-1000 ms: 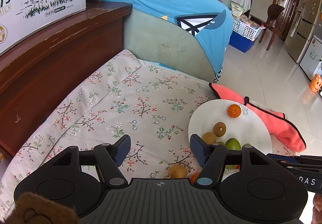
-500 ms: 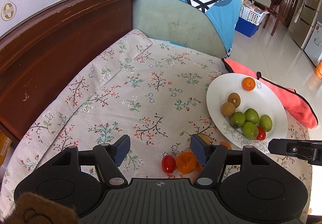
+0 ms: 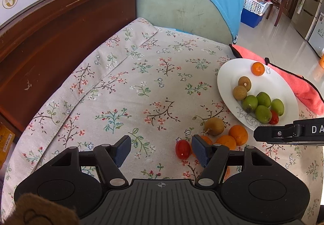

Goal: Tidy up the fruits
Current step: 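Grasp a tangerine with the right gripper while the left gripper grasps another tangerine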

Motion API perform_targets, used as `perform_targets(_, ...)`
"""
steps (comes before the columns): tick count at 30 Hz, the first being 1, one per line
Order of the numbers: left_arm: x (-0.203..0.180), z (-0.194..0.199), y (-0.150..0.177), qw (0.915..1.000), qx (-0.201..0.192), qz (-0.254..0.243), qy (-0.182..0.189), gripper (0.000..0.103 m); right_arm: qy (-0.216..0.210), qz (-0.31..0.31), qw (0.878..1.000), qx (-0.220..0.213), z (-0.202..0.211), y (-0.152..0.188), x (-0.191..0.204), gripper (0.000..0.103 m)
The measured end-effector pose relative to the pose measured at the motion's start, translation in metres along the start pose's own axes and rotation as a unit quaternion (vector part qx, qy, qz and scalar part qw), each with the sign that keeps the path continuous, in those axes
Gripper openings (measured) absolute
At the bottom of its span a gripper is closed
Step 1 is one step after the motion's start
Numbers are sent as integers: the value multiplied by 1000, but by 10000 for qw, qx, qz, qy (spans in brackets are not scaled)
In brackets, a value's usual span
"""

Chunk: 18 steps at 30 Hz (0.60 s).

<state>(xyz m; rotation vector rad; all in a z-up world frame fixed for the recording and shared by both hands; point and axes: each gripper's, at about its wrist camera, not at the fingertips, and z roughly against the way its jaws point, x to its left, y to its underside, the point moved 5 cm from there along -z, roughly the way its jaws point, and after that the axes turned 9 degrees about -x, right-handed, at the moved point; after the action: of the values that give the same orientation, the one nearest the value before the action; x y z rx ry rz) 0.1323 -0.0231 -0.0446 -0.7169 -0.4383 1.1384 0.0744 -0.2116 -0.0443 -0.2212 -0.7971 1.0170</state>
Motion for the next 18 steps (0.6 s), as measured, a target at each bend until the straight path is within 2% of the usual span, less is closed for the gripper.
perform_targets(7, -3, -1, 11, 9997, 83, -198, 110, 66, 165, -164, 9997, 51, -18, 1, 1, 35)
perform_targets(13, -15, 2, 17, 9972, -55, -729, 165, 66, 333, -178, 9993, 57, -30, 3, 5, 36)
perform_targets(18, -17, -1, 19, 9966, -88, -755, 332, 66, 405, -238, 9989, -33, -36, 1, 5, 36)
